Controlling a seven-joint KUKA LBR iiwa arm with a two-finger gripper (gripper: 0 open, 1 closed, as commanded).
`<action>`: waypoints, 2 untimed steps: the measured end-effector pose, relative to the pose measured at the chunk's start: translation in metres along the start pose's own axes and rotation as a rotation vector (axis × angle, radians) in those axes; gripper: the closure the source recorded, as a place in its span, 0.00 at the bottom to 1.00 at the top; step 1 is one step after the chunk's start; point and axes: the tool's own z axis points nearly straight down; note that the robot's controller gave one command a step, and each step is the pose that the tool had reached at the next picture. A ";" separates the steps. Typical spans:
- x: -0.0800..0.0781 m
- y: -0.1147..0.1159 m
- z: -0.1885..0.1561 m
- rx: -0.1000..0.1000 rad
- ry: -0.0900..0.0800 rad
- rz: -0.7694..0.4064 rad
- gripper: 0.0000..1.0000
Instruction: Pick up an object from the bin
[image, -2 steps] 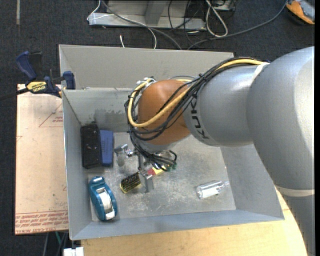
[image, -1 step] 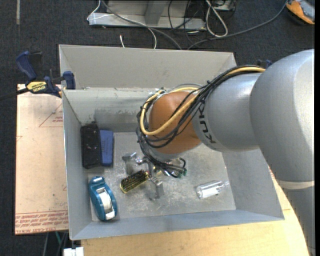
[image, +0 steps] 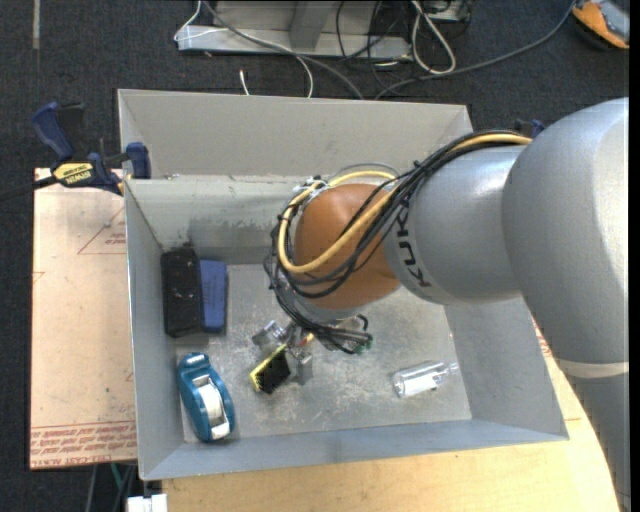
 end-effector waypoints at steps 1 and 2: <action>0.000 0.000 0.000 0.000 0.000 0.000 1.00; 0.000 0.001 -0.008 -0.001 0.000 0.002 1.00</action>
Offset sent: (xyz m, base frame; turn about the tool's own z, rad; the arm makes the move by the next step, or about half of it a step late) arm 0.0000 0.0001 0.0135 0.0000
